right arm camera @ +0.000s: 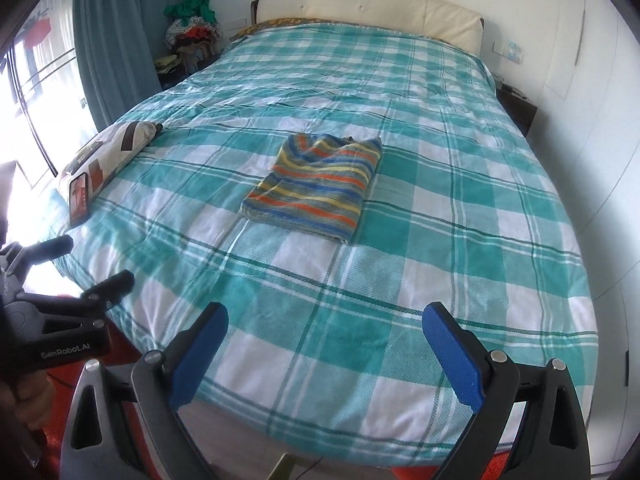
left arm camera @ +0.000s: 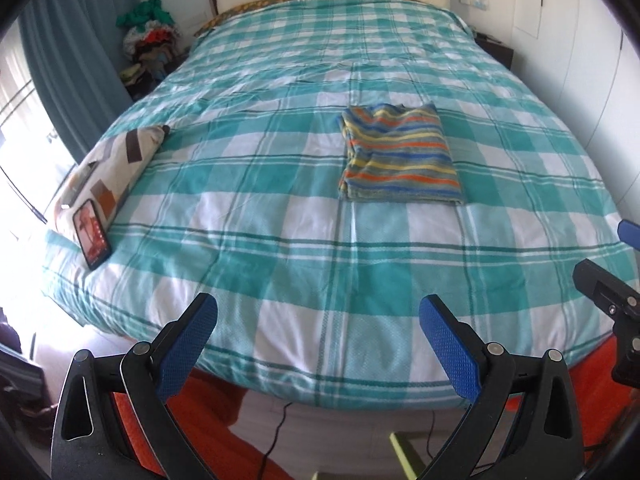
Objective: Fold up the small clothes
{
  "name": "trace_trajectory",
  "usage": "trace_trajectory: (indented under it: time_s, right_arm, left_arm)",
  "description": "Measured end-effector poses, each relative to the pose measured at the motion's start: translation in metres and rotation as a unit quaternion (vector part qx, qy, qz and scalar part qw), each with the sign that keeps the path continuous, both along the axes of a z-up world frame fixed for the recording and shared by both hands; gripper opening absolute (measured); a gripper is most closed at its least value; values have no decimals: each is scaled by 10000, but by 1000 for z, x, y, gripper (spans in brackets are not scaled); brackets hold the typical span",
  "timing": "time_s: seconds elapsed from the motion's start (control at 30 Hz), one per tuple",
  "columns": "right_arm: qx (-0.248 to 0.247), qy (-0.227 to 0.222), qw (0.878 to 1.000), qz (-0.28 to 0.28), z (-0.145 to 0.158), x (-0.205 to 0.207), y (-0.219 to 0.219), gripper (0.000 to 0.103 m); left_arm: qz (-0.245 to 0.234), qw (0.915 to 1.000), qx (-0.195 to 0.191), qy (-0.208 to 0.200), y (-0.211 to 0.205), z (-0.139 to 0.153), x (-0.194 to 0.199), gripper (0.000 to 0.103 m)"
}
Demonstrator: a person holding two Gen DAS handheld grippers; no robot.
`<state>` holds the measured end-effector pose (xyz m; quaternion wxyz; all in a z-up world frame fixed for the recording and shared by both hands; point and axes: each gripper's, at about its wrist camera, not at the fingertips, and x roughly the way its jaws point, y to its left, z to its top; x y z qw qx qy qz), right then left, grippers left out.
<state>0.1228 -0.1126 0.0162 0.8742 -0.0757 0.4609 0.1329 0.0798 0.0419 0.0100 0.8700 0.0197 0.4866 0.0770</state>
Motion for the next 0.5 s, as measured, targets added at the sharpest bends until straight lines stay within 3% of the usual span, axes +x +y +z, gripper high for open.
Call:
trace_trajectory:
  time_s: [0.5]
  right_arm:
    - [139, 69, 9999, -30, 45, -39, -2, 97]
  left_arm:
    - [32, 9995, -216, -231, -6, 44, -43, 102]
